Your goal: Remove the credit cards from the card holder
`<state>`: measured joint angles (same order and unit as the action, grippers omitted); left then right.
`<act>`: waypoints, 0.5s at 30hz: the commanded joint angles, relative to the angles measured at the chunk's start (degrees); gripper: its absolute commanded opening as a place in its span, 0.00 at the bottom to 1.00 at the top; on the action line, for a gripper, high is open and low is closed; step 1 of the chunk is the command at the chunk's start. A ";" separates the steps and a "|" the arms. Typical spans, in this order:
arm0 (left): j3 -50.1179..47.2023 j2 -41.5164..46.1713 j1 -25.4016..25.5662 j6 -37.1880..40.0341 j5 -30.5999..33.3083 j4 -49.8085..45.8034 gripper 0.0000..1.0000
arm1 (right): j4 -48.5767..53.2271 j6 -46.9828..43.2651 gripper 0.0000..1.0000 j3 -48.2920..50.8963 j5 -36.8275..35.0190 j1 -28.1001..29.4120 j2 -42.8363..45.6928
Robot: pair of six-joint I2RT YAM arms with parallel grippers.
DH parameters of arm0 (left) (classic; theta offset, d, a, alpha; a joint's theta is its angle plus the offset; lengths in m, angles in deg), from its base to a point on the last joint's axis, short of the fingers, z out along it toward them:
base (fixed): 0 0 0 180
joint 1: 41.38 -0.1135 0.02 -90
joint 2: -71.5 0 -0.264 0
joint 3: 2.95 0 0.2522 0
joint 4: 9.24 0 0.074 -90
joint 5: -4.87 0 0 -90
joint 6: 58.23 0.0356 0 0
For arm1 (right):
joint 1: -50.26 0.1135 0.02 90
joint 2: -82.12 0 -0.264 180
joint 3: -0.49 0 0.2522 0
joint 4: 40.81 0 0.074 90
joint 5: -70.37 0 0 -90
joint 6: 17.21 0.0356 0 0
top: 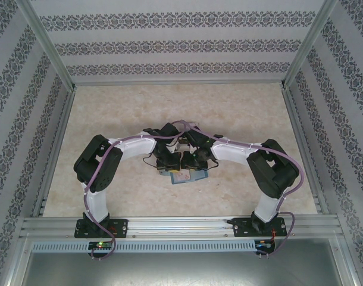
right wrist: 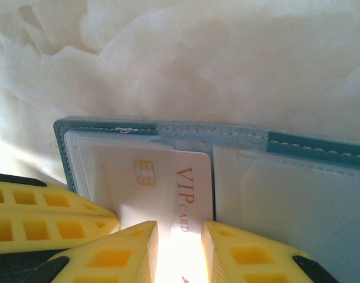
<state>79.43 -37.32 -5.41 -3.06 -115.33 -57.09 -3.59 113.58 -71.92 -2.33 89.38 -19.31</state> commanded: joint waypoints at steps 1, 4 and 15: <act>-0.05 -0.25 0.69 1.30 3.34 -5.17 0.04 | 4.68 -1.85 0.28 -1.09 -5.26 0.04 -0.97; -0.05 -0.30 0.73 1.35 3.48 -5.36 0.04 | 5.37 -2.08 0.29 -1.54 -6.13 0.15 -0.10; 1.21 -2.09 1.13 2.73 5.60 -8.13 0.03 | -1.20 -0.32 0.29 0.79 1.66 -0.83 -0.40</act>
<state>80.16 -37.45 -5.30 -2.58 -114.32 -58.71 -2.71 112.95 -72.25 -3.49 89.18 -19.29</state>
